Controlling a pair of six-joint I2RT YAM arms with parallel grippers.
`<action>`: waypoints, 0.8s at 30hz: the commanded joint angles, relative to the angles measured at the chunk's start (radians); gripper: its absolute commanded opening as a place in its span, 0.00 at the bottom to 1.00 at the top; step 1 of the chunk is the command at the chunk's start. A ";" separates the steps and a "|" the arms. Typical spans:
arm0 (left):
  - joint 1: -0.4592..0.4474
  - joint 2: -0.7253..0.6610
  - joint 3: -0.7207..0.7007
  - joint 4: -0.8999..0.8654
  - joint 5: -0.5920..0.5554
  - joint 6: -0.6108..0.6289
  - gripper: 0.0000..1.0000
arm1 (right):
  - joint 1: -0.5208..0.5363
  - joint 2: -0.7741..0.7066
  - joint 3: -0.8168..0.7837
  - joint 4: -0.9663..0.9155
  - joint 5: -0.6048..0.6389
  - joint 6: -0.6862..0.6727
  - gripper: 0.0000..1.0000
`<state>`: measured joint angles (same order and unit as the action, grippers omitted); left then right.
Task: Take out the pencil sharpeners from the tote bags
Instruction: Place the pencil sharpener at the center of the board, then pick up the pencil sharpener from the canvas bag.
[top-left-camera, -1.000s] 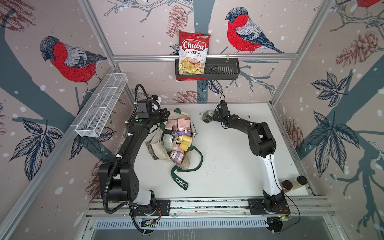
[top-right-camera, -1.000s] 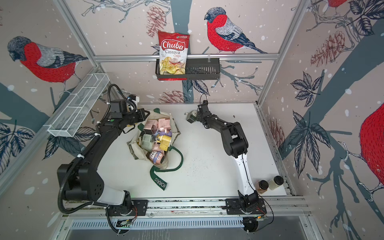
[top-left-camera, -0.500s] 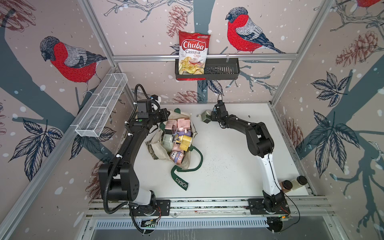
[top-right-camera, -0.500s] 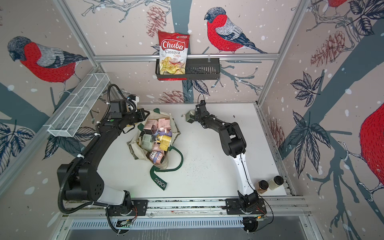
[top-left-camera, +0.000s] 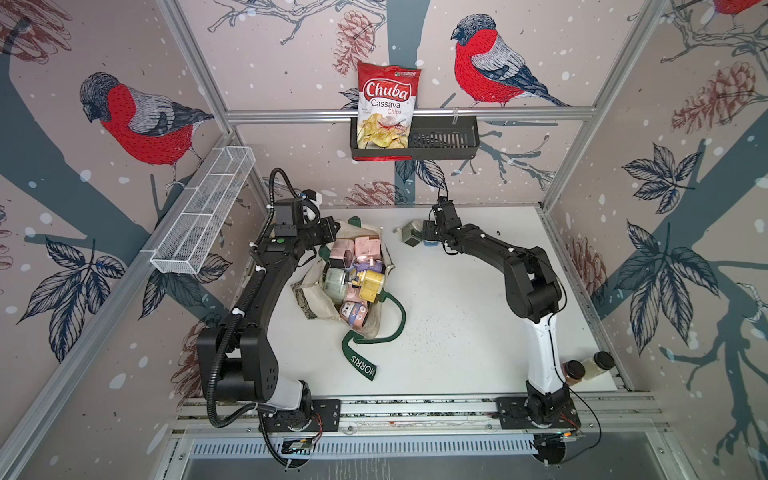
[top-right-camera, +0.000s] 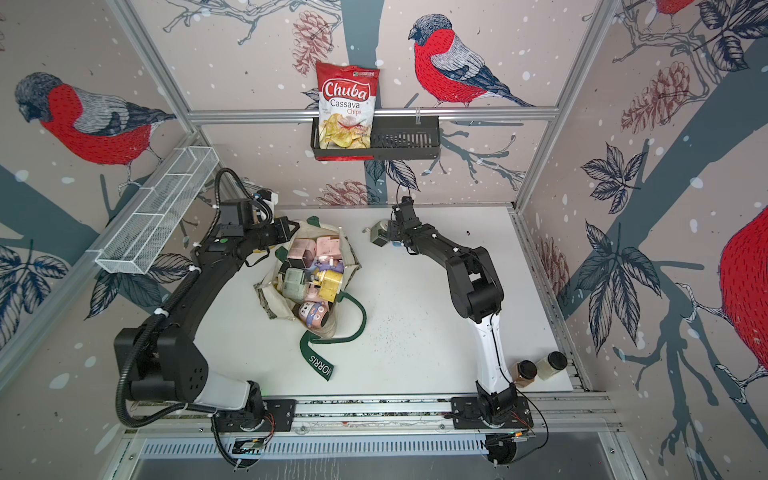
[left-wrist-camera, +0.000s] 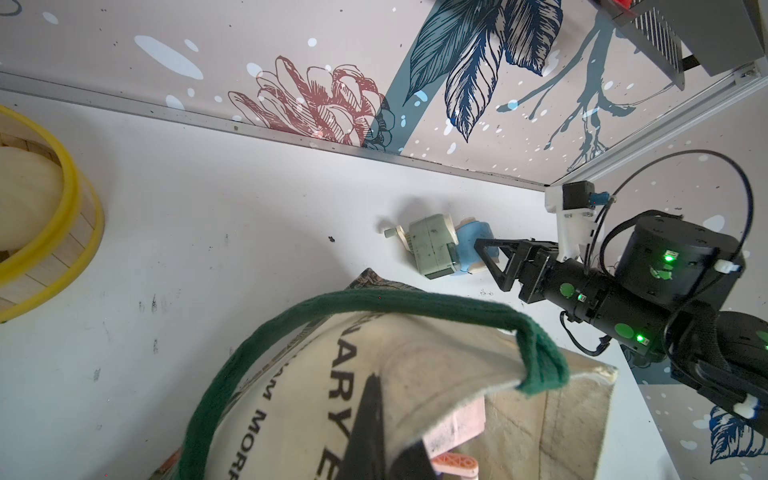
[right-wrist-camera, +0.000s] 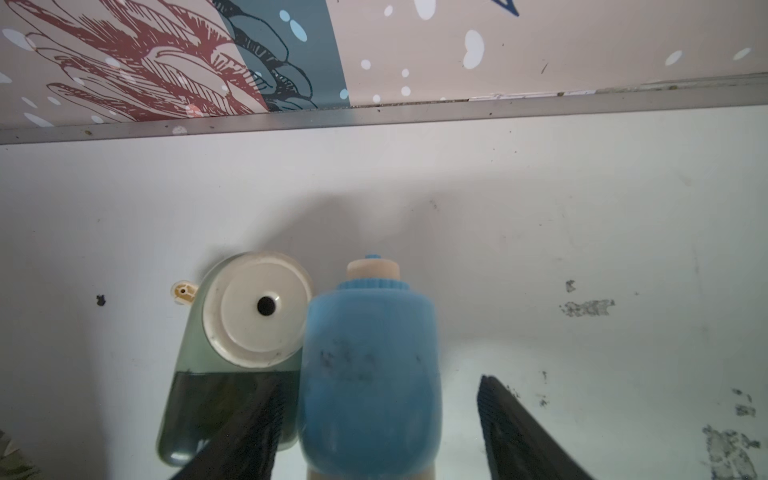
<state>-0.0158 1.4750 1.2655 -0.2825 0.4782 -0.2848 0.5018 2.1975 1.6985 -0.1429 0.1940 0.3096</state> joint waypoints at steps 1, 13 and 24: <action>0.004 -0.001 0.008 0.019 0.017 0.005 0.00 | 0.003 -0.042 -0.020 -0.024 0.032 -0.010 0.75; 0.003 -0.002 0.007 0.020 0.016 0.005 0.00 | 0.194 -0.394 -0.205 0.014 0.063 -0.100 0.72; 0.003 -0.002 0.008 0.022 0.018 0.004 0.00 | 0.484 -0.482 -0.142 -0.114 -0.093 -0.252 0.72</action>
<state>-0.0158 1.4750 1.2655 -0.2825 0.4786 -0.2852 0.9630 1.7000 1.5112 -0.1833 0.1818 0.1238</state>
